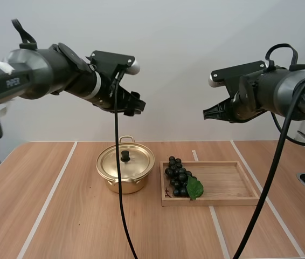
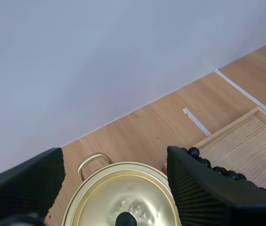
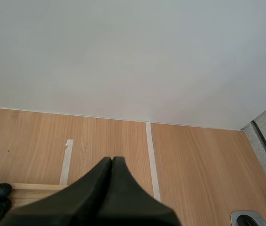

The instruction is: Open the pot, put the pineapple inside, and close it

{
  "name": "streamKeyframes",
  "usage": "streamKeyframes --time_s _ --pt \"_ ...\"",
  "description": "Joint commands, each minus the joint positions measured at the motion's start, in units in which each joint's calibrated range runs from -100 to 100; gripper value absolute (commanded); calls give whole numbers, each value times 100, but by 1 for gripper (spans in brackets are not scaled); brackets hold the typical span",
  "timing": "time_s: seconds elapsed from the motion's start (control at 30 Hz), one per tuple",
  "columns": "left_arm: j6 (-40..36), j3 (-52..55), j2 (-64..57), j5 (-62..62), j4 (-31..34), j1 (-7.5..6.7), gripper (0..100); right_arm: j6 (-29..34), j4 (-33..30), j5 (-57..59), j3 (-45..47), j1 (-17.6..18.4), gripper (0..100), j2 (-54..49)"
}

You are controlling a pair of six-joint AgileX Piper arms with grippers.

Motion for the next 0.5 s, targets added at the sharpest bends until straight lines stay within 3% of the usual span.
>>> streamKeyframes --time_s 0.0,0.07,0.23,0.47 --pt "-385 -61 -448 -127 79 20 45 -21 2 -203 13 -23 0 -162" --pt "-597 -61 -775 -224 102 107 0 -20 2 -344 13 -23 0 -314" --pt "-710 -61 -1564 -365 115 503 0 -10 147 -838 13 -23 0 -965" --pt "-849 211 -2964 -861 115 1311 0 -10 274 -1383 13 -23 0 -2014"
